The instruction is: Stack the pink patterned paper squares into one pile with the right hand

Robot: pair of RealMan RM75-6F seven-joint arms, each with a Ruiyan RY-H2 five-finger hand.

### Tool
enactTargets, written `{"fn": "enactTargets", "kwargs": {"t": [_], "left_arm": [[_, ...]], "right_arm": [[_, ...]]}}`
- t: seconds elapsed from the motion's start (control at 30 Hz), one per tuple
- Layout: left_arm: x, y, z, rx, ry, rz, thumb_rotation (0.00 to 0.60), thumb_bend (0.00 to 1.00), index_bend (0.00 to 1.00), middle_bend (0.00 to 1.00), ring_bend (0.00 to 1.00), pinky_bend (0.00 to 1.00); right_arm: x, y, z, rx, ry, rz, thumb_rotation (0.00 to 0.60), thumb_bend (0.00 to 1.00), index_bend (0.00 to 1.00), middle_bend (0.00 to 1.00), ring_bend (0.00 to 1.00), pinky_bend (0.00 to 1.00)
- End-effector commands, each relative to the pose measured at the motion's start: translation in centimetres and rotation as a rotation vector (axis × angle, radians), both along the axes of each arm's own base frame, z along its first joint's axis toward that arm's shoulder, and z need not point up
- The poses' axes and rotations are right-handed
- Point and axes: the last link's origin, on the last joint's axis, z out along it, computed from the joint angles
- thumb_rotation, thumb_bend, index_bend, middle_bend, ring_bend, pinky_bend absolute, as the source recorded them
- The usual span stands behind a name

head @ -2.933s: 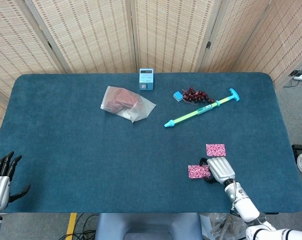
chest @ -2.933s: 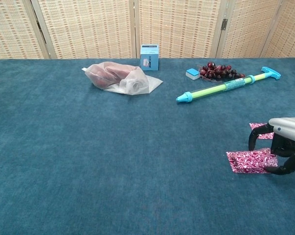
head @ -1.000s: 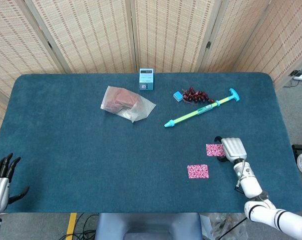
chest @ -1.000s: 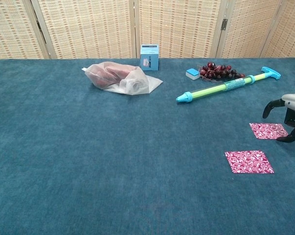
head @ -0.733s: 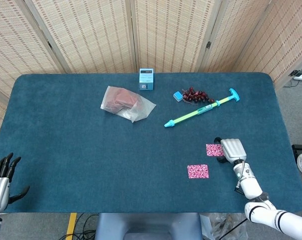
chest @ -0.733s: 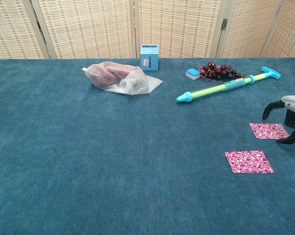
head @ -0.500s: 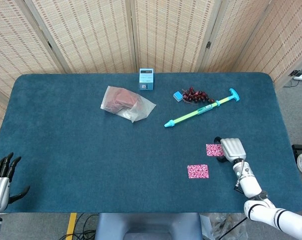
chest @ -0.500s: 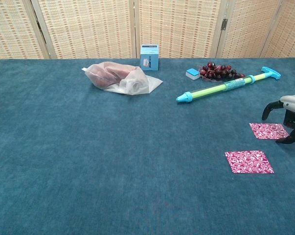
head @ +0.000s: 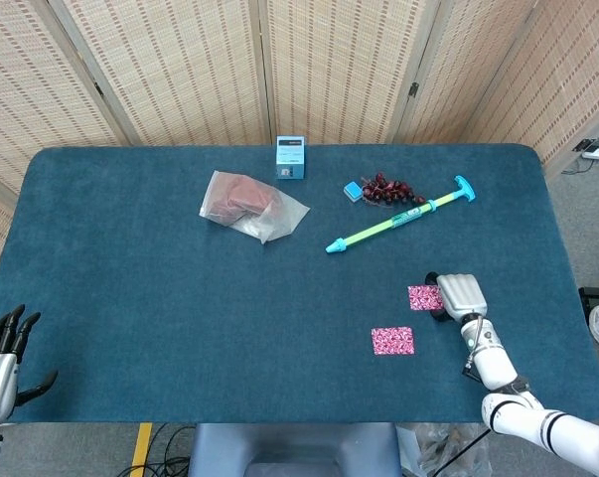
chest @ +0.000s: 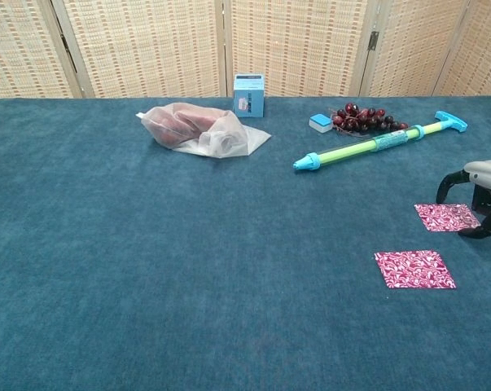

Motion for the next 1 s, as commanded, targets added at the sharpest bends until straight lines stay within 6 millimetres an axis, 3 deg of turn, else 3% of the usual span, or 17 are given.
{"fn": "enactTargets", "kwargs": {"t": [0.03, 0.47, 0.67, 1.0], "left_arm": [[-0.1, 0.0, 0.0, -0.001, -0.001, 0.000, 0.600, 0.26, 0.13, 0.05, 0.04, 0.11], [-0.2, 0.0, -0.1, -0.003, -0.004, 0.002, 0.600, 0.26, 0.13, 0.05, 0.04, 0.11], [-0.2, 0.1, -0.3, -0.010, -0.003, 0.002, 0.600, 0.26, 0.13, 0.05, 0.04, 0.11], [-0.5, 0.1, -0.3, -0.004, -0.011, 0.003, 0.600, 0.26, 0.13, 0.05, 0.04, 0.11]], "right_arm": [[0.0, 0.1, -0.1, 0.004, 0.003, -0.001, 0.600, 0.29, 0.30, 1.00, 1.00, 1.00], [0.4, 0.9, 0.9, -0.013, -0.026, 0.003, 0.600, 0.32, 0.38, 1.00, 1.00, 1.00], [1.8, 2.8, 2.1, -0.006, -0.066, 0.041, 0.600, 0.32, 0.38, 1.00, 1.00, 1.00], [4.3, 6.3, 1.3, 0.087, -0.185, 0.065, 0.600, 0.31, 0.38, 1.00, 1.00, 1.00]]}}
